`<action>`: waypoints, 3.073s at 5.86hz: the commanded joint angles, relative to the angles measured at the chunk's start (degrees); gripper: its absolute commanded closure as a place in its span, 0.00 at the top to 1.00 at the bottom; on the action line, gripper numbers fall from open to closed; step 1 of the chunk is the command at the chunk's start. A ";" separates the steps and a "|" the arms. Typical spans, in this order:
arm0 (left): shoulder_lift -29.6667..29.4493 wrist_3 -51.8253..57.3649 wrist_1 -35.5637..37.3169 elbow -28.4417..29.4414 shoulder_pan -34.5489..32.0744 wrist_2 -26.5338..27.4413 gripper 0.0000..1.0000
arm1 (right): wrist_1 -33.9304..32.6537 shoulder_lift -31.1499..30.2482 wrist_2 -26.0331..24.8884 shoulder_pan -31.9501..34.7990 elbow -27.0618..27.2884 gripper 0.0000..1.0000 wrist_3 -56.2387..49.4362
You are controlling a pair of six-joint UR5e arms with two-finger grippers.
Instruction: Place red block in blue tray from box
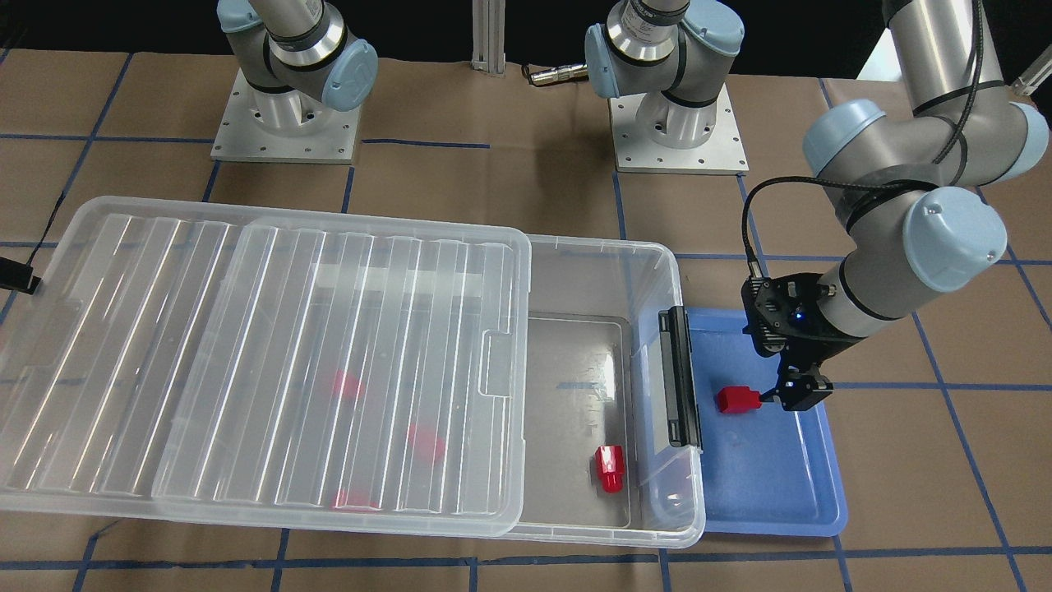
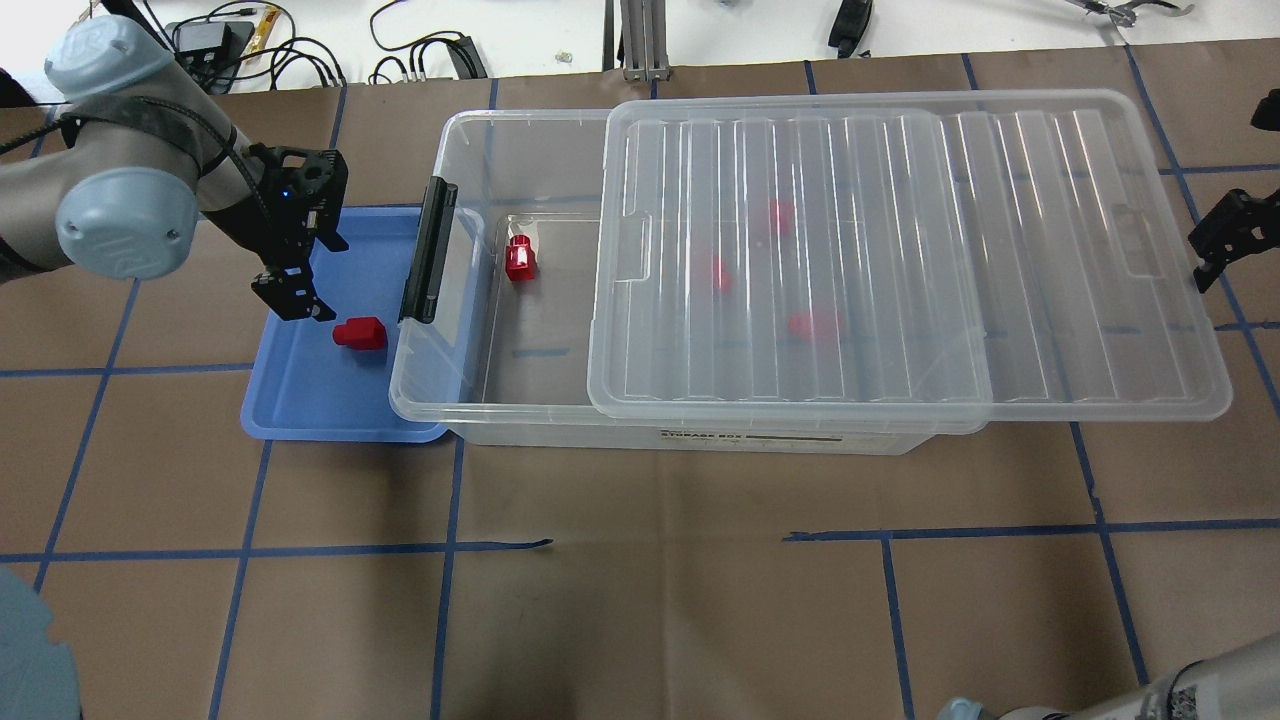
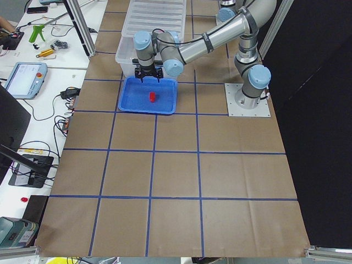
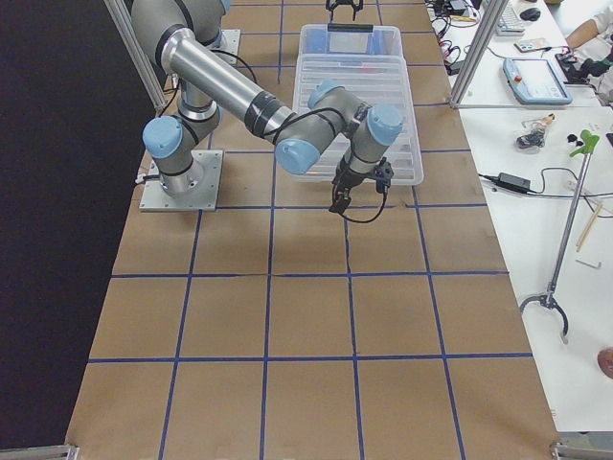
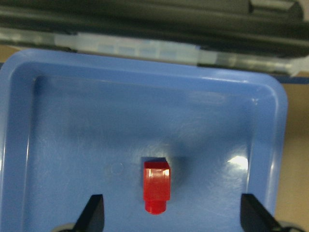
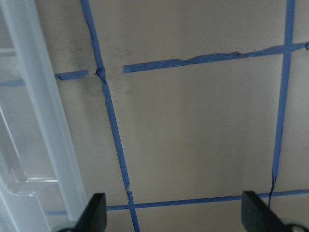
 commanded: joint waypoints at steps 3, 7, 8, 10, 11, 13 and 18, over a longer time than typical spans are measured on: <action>9.02 -34.15 -17.49 8.56 -10.36 0.09 0.98 | 0.18 -0.72 3.03 6.60 0.42 1.00 0.17; 11.93 -78.28 -16.71 9.09 -13.20 4.04 0.98 | 0.53 -1.24 5.57 10.84 0.60 1.00 0.26; 11.93 -90.84 -17.23 9.87 -13.37 3.96 0.98 | 0.53 -1.59 7.06 10.93 1.30 1.00 0.35; 14.64 -98.51 -21.95 10.41 -13.37 4.13 0.99 | 0.44 -2.47 7.07 11.02 1.30 1.00 0.35; 15.35 -99.39 -22.07 10.41 -13.20 4.13 0.99 | 0.44 -3.78 6.98 12.58 0.52 1.00 0.87; 15.36 -99.32 -21.81 9.97 -13.20 4.92 0.99 | 0.35 -8.44 6.19 18.99 -0.10 1.00 11.37; 15.18 -98.70 -21.28 9.71 -12.94 4.31 0.99 | 4.92 -13.54 5.93 31.05 0.07 1.00 31.20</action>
